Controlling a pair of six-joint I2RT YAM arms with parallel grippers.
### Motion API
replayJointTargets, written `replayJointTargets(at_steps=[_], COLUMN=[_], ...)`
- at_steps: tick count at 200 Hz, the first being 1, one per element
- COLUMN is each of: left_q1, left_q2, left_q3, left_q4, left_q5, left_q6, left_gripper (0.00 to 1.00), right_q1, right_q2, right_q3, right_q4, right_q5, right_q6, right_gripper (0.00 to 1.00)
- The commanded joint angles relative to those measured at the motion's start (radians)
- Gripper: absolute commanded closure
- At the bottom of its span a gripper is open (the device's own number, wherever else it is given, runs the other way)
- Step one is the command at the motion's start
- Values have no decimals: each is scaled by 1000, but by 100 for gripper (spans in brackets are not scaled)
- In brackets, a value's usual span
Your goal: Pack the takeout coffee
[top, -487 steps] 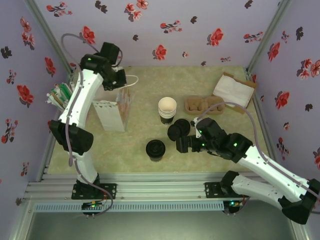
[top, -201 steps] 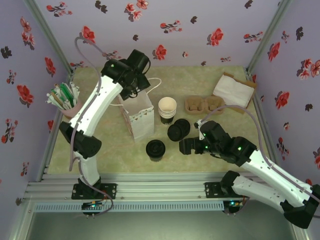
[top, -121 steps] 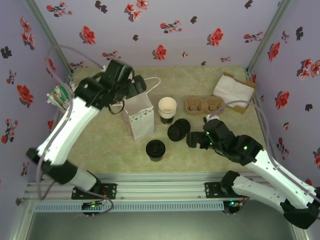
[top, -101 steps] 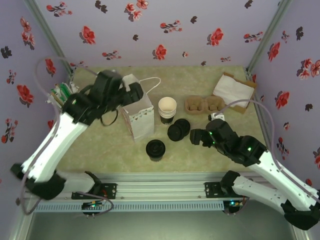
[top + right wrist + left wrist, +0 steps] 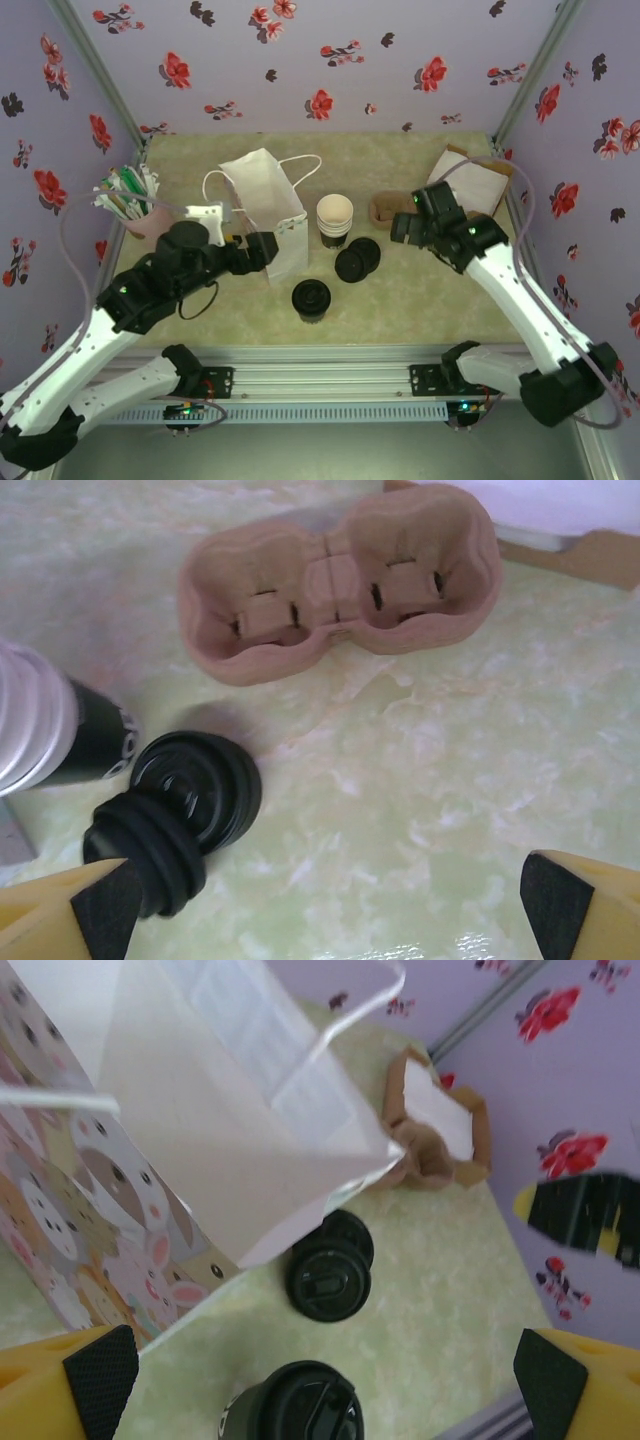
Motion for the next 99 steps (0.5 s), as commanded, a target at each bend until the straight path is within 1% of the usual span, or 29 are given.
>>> replayJointTargets(at_steps=[1,11,24,64,80,99], left_q1=[-24,-29,-34,-36,-37,-37], left_q2=[-5,1,6,20,16,3], left_q3=[-54,-66,-75,-75,-73,-92], left_q4=[95,107,113,109,102,104], left_q5=[17,19,19,21,27,28], left_q6=[29,30,38,64,64,59], left_gripper=[1,0,1,1,1,1], right_q1=[-144,-202,-244,-315,-338,-344], right_q2=[117,175,241,417,511,604], right_q3=[37,52,68,113,158,222], right_q4=[79,114,163,310,333,332], right_q5=[-205,-289,-335,-380,-430,-445], right_q6=[-83,-84,-87,-92,-89,-97], right_gripper=[1,1,1,1,1,1])
